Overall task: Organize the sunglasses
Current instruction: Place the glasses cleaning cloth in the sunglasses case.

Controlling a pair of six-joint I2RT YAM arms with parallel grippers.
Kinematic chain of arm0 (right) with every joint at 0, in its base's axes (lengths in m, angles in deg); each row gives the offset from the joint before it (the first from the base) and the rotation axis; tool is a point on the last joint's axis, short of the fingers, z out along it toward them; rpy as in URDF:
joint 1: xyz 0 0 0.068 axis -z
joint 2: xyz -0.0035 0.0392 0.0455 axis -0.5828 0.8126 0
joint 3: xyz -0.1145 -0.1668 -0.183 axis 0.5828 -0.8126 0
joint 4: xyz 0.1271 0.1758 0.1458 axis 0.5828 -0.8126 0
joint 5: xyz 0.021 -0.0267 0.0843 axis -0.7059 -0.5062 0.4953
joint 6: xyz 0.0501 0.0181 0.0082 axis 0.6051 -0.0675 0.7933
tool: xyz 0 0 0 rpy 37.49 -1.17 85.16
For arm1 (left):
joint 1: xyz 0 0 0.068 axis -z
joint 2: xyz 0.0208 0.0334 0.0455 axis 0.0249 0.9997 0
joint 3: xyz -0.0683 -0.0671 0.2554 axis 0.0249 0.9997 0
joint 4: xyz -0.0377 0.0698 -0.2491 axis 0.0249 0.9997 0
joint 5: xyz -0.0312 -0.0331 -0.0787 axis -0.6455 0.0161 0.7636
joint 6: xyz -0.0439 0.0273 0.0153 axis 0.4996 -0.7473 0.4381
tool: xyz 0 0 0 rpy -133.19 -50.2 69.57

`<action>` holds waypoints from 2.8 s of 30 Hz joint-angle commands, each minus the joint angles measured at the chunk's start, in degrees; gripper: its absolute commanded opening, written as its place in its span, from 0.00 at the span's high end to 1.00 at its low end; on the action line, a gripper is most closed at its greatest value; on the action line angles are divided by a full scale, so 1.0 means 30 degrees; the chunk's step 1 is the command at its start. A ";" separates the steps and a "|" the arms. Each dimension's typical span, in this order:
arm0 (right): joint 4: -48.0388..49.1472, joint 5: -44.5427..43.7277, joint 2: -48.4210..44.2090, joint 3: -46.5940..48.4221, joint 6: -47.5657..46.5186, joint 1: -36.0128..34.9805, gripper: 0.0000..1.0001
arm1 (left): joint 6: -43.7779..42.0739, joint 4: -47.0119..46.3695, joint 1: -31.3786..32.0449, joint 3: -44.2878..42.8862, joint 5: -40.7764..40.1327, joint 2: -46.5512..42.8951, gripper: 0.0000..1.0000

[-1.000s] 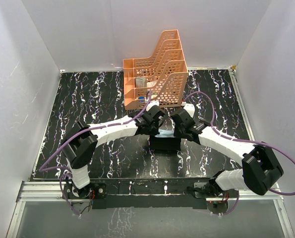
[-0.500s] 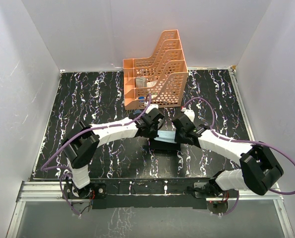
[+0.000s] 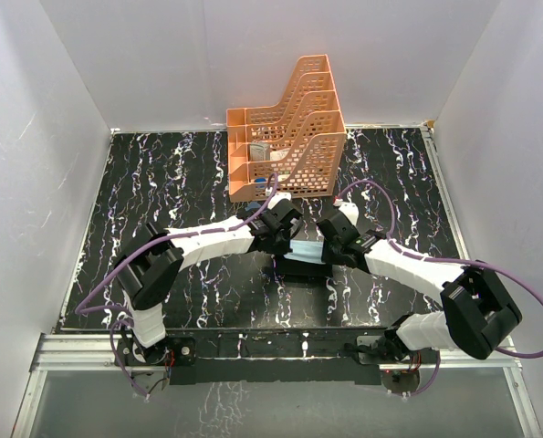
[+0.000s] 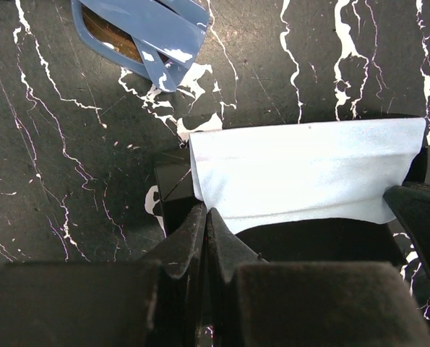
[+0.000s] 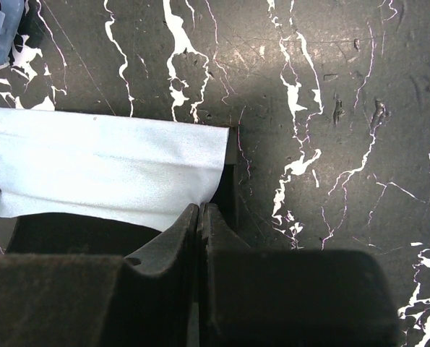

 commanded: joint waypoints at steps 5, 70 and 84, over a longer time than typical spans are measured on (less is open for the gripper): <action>0.1001 -0.0414 0.0210 -0.0006 0.0084 0.0097 1.00 | 0.0238 0.0065 -0.0089 0.0384 0.0115 0.0171 1.00; 0.1489 -0.1130 0.1296 0.0056 -0.0158 0.0093 1.00 | 0.0704 -0.0056 -0.0197 -0.0071 0.1368 0.1075 1.00; 0.1523 -0.1132 0.1375 0.0119 -0.0279 0.0093 1.00 | 0.0824 0.0453 -0.0208 -0.0308 0.1251 0.1230 1.00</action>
